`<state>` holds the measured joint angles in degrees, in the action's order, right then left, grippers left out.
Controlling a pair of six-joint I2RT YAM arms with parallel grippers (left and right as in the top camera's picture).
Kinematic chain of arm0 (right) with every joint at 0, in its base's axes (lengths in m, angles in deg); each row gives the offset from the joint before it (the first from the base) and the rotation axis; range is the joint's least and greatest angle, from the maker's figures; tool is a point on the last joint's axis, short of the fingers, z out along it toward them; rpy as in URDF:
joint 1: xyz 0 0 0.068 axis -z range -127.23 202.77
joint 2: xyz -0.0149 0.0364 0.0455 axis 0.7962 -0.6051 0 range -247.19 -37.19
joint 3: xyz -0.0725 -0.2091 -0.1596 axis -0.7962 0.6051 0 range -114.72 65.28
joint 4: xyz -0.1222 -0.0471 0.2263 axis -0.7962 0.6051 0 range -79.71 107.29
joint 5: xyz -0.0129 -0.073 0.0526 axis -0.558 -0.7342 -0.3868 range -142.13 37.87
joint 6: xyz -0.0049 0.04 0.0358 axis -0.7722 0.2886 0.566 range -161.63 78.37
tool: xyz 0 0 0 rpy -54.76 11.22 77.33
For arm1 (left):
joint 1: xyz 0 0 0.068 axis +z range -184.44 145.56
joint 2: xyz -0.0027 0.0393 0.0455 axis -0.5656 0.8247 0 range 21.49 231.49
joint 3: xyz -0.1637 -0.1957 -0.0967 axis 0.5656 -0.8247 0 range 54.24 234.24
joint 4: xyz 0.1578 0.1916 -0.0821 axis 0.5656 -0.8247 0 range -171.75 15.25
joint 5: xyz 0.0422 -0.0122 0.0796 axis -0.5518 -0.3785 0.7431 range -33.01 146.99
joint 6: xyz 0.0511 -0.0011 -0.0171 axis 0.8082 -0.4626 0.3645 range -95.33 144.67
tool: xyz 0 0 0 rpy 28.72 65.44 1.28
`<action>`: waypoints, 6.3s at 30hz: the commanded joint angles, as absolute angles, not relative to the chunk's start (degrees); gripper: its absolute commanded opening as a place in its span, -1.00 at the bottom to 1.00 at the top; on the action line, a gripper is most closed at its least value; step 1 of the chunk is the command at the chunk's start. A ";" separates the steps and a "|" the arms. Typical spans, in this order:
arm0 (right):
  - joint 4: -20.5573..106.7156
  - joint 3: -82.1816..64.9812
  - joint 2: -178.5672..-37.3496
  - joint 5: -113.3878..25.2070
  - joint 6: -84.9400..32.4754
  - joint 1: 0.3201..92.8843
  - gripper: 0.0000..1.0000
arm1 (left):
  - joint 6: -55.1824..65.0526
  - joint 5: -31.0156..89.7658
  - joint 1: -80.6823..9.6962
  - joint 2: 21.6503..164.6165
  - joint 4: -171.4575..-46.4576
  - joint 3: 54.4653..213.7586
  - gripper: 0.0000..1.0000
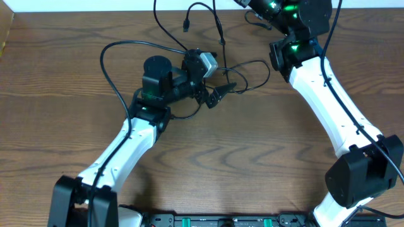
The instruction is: Untangle cables
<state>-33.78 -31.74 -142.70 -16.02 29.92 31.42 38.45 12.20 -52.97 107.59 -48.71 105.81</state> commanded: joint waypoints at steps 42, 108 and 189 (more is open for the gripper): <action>-40.36 -32.37 -142.46 -16.87 40.41 31.95 -0.97 | 34.69 28.85 -52.53 116.97 -43.03 106.59 -0.85; -4.62 -32.37 -142.46 -14.77 13.29 88.82 -0.75 | 48.59 43.58 -48.12 116.97 -80.71 105.72 -0.85; 30.22 -14.36 -154.52 -47.40 22.75 22.77 -0.90 | 43.85 36.87 -48.12 116.97 -79.22 105.72 -0.85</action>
